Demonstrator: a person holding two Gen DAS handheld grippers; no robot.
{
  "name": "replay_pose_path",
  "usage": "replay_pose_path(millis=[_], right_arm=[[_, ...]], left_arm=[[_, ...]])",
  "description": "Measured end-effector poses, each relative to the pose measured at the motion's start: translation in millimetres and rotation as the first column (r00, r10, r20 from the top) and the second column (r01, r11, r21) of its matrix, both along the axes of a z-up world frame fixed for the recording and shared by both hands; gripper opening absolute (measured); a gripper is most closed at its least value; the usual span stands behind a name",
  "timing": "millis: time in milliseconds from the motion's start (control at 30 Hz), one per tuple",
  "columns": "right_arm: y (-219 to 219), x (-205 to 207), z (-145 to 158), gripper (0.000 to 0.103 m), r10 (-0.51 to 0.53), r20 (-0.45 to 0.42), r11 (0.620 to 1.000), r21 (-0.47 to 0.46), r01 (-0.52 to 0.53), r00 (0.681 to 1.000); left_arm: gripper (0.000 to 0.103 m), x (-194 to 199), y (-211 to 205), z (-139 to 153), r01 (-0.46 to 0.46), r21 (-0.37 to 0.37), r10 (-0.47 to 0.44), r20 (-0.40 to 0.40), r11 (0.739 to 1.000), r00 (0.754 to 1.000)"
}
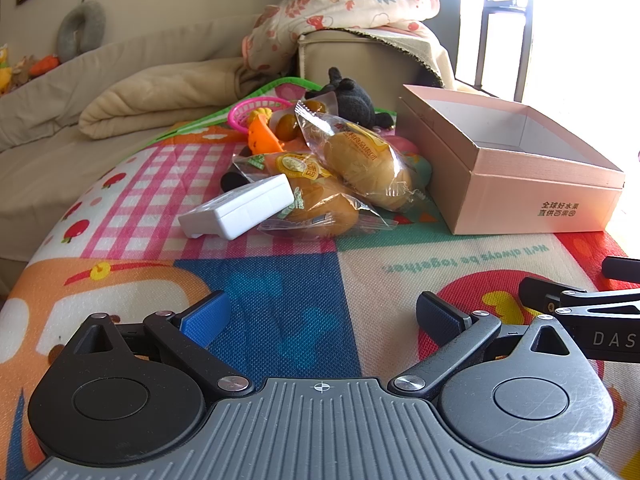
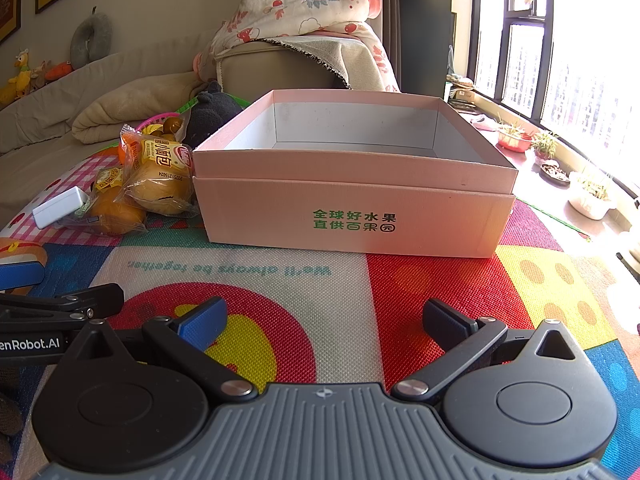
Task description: Organize objects
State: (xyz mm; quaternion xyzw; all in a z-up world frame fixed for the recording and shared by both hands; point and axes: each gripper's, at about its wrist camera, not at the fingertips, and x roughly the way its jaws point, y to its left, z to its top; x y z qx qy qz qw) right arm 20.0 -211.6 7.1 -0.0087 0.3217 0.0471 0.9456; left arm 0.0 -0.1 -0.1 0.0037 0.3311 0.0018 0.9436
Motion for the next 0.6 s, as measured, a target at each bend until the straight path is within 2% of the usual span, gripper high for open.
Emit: replay_pose_path(millis=[600], right_arm=[[-0.7, 0.8, 0.6, 0.103, 0.000, 0.000, 1.000, 0.000, 0.000, 1.000]], left_arm=[[0.103, -0.3, -0.3, -0.1, -0.001, 0.007, 0.001, 0.000, 1.000, 1.000]])
